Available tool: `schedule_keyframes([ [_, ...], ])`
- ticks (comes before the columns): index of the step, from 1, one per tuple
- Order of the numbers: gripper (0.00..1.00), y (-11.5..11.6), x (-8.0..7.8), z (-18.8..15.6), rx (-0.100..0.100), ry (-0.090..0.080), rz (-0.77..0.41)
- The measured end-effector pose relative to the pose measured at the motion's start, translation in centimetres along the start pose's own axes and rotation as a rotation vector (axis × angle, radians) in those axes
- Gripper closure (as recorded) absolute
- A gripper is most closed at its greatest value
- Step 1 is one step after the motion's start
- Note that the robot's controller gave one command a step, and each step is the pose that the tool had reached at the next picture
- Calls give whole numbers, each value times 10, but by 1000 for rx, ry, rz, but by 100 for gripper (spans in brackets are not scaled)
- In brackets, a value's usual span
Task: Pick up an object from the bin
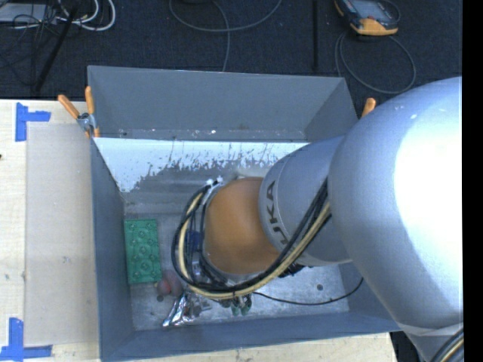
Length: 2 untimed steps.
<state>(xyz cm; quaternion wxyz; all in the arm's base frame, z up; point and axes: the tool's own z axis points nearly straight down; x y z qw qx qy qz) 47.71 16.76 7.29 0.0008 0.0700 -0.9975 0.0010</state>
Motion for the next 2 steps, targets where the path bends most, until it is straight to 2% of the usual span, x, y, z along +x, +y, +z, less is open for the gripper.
schedule_keyframes([
  [2, 100, 0, 0, 0, 0, 0, -2],
])
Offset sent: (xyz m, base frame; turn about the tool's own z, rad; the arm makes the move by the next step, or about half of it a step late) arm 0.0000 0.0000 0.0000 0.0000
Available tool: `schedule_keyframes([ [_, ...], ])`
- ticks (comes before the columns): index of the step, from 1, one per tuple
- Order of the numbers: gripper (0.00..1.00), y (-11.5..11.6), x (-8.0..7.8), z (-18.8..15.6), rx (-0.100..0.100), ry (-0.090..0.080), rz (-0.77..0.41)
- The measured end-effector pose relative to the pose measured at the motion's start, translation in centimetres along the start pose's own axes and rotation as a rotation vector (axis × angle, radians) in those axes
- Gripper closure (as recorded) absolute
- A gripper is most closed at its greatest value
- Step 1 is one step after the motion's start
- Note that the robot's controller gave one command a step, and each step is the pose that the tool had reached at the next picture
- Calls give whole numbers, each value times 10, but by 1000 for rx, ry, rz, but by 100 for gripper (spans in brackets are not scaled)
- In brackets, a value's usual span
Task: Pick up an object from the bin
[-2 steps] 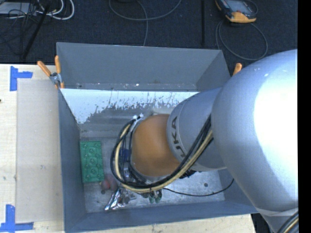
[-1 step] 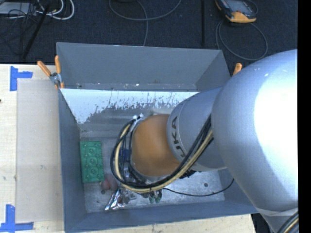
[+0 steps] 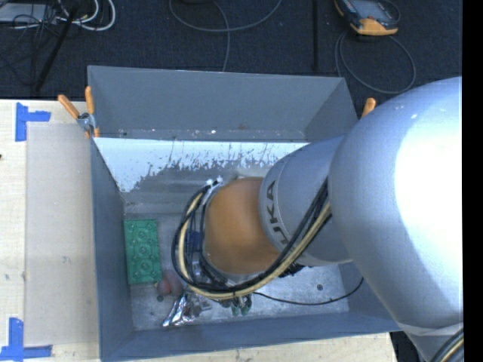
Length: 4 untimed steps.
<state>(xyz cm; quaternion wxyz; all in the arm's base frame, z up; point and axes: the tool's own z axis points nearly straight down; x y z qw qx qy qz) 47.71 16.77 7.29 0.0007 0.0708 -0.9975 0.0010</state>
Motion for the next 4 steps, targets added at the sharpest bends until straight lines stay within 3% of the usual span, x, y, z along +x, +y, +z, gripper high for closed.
schedule_keyframes([
  [4, 100, 0, 0, 0, 0, 0, -2],
])
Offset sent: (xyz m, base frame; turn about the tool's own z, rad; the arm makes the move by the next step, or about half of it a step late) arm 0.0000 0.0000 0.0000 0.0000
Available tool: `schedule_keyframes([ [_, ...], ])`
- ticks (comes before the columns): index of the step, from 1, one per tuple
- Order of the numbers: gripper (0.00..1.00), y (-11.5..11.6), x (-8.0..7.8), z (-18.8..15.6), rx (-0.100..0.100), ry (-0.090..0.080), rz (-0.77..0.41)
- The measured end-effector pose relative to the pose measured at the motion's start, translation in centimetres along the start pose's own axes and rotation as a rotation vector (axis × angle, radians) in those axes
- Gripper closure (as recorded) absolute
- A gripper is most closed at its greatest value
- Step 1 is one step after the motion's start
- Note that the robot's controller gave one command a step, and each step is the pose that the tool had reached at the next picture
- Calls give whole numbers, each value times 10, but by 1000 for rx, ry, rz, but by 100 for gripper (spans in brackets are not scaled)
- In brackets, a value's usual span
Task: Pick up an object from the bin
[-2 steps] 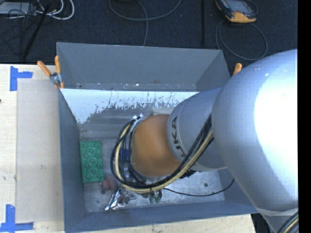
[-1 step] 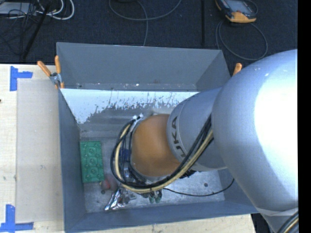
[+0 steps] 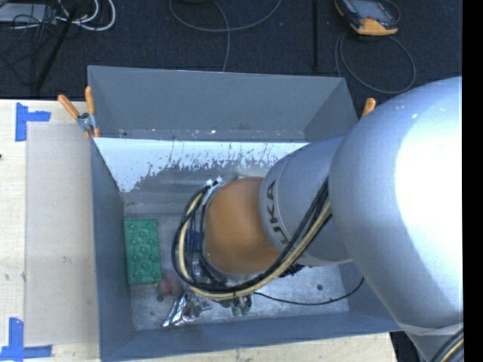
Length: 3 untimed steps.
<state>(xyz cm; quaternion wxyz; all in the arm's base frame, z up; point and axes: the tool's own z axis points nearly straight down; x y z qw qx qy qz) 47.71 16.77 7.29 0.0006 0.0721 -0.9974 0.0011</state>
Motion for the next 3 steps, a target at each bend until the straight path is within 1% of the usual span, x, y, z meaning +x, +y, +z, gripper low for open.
schedule_keyframes([
  [3, 100, 0, 0, 0, 0, 0, -1],
])
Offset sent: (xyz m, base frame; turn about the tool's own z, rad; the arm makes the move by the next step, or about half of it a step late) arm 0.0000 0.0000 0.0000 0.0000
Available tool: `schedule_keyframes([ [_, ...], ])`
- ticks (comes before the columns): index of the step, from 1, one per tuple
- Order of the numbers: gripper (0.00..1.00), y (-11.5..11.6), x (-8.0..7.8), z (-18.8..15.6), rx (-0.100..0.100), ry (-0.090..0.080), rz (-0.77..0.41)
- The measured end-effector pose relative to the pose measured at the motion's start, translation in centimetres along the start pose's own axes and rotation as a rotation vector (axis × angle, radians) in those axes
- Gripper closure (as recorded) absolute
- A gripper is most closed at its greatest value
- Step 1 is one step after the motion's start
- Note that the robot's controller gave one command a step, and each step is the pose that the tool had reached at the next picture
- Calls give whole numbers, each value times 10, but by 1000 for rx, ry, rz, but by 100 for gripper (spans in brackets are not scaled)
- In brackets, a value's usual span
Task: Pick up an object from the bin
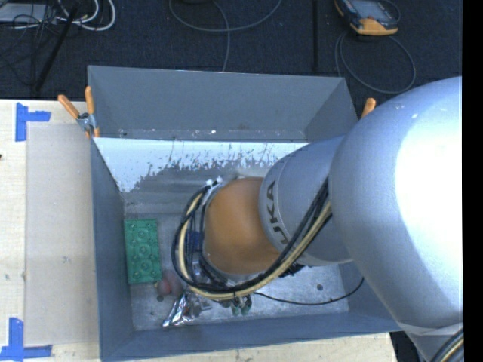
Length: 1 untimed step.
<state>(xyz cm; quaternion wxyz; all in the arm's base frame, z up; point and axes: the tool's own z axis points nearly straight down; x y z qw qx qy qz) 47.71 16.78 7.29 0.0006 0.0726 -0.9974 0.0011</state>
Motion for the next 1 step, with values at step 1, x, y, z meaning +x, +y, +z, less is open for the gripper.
schedule_keyframes([
  [1, 100, 0, 0, 0, 0, 0, 0],
])
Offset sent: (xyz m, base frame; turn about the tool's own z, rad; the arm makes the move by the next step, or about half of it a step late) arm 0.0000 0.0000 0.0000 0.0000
